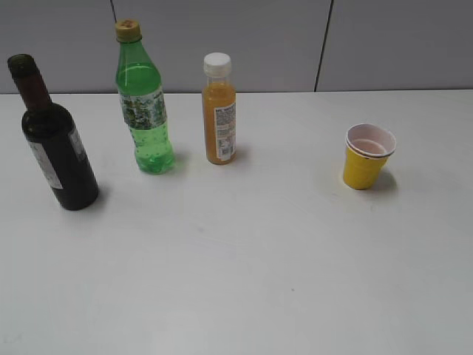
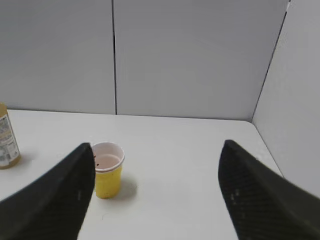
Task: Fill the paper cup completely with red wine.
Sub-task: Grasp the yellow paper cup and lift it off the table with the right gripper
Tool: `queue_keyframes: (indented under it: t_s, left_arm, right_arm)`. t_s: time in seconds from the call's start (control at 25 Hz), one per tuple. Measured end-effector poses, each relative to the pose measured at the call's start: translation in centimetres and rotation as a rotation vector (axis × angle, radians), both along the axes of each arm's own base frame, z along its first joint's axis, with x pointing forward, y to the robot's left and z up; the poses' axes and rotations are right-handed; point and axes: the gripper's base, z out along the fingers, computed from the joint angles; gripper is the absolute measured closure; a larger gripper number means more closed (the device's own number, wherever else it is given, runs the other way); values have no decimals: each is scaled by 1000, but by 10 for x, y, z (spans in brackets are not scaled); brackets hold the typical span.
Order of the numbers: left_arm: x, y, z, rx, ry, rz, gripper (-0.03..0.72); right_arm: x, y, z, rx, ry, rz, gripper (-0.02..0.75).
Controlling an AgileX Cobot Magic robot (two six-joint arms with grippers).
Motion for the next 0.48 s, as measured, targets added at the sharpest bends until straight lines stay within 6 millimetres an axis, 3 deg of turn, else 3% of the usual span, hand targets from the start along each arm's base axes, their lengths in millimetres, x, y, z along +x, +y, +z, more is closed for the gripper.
queue_keyframes:
  t_s: [0.28, 0.48]
  left_arm:
    - [0, 0, 0, 0, 0, 0, 449]
    - [0, 0, 0, 0, 0, 0, 449]
  right_arm:
    - [46, 6, 6, 7, -15, 17, 157]
    - [81, 10, -11, 61, 54, 20, 157]
